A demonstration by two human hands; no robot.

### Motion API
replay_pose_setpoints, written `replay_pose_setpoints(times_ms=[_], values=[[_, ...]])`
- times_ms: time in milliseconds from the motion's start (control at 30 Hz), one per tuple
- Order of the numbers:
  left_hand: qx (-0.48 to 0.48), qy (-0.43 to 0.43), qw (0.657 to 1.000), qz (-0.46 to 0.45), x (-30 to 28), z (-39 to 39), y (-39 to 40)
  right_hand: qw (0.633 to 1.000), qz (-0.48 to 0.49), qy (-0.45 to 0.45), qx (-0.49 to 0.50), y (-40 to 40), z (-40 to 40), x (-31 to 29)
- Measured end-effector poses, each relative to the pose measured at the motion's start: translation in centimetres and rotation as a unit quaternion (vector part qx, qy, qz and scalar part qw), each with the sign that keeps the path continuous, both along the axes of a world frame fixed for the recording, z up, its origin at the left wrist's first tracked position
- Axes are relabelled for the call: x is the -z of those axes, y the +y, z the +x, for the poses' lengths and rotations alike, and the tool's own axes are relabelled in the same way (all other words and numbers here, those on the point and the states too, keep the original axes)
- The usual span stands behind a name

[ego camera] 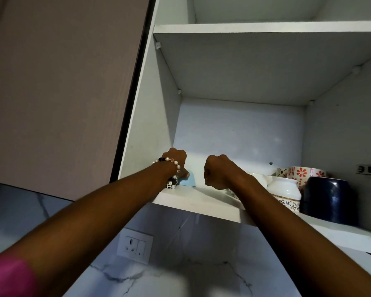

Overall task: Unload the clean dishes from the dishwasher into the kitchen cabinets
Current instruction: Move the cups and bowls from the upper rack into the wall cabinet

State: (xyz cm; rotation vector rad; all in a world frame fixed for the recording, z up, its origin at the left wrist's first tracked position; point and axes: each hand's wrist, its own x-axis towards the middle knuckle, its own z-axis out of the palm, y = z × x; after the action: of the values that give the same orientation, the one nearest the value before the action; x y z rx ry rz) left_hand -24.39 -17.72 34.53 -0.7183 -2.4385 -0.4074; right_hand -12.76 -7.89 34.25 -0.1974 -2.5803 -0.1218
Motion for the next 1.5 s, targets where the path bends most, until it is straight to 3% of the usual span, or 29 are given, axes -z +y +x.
replay_pose_setpoints(times_ms=[333,500,700,867,1233,1500], values=[[0.055,-0.037,0.997,0.047,0.4,-0.3,-1.5,0.999,-0.03,0.036,0.021,1.3,0.5,0.0],[0.111,0.048,0.987,0.11,0.2,2.7,-3.1,0.987,-0.06,0.147,-0.026,0.3,2.4,0.1],[0.2,0.141,0.956,0.164,2.0,10.7,-6.7,0.93,-0.186,0.308,-0.081,-3.3,10.4,2.2],[0.318,0.05,0.893,0.314,7.0,17.5,-7.0,0.917,-0.229,0.32,-0.062,-5.9,18.7,7.2],[0.496,-0.203,0.805,0.255,23.7,36.7,-4.4,0.845,-0.423,0.306,0.113,-6.4,43.2,24.2],[0.502,-0.404,0.741,0.187,36.2,52.5,-1.6,0.763,-0.497,0.327,0.252,-6.9,60.6,36.2]])
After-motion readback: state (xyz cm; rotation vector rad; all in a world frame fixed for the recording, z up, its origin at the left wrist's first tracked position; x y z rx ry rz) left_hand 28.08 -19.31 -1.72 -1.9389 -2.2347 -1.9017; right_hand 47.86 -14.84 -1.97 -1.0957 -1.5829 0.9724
